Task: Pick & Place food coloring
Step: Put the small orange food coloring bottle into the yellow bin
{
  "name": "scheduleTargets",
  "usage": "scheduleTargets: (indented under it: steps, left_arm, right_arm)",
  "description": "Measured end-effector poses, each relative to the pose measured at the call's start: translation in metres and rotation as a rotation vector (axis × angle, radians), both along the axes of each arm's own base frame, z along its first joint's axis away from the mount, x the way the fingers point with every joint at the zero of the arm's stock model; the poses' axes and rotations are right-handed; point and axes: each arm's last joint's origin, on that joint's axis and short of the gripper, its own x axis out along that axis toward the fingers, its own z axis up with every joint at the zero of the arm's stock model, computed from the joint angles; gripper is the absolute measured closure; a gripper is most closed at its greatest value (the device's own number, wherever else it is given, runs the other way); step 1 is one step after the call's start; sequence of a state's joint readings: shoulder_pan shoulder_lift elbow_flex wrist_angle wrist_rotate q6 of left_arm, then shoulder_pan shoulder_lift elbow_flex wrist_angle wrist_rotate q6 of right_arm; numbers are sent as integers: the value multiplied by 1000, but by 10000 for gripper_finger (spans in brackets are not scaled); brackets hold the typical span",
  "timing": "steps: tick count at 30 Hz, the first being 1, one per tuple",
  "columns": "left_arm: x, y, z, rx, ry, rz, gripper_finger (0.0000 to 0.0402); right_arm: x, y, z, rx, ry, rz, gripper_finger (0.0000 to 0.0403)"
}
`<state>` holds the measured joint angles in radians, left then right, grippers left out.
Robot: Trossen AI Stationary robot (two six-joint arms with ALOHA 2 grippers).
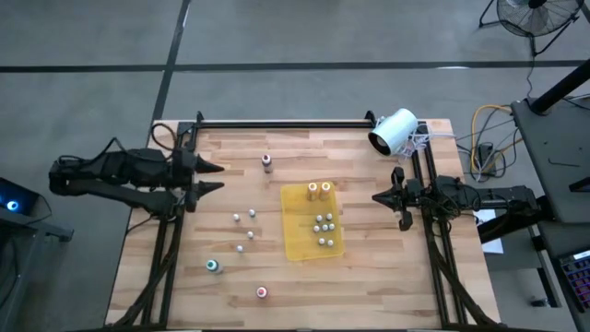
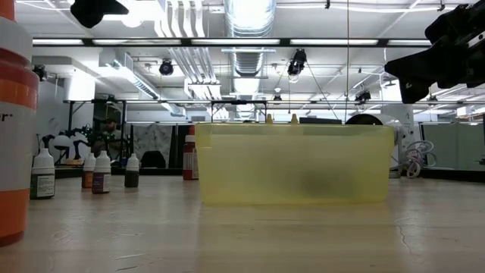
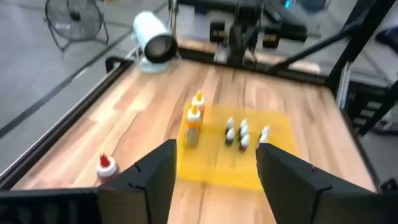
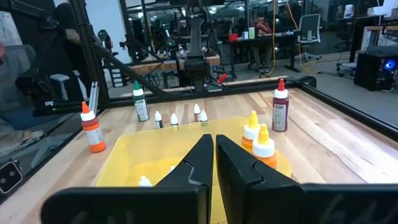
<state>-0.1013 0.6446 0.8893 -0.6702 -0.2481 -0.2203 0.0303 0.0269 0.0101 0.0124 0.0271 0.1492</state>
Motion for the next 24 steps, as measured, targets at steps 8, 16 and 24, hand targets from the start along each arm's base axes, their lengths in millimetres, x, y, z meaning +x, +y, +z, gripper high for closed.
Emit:
scheduleTargets:
  steps: [8, 16, 24]
  left_arm:
    - [6, -1, 4, 22, 186, -6, 204]
    - [26, -7, -10, -3, 355, -145, 204]
    - [48, -9, -36, 5, 605, -169, 204]
  right_arm:
    - [0, 0, 0, -2, 0, 0, 390]
    - [0, 0, 0, -1, 1, 0, 390]
    - [0, 0, 0, -1, 0, 0, 390]
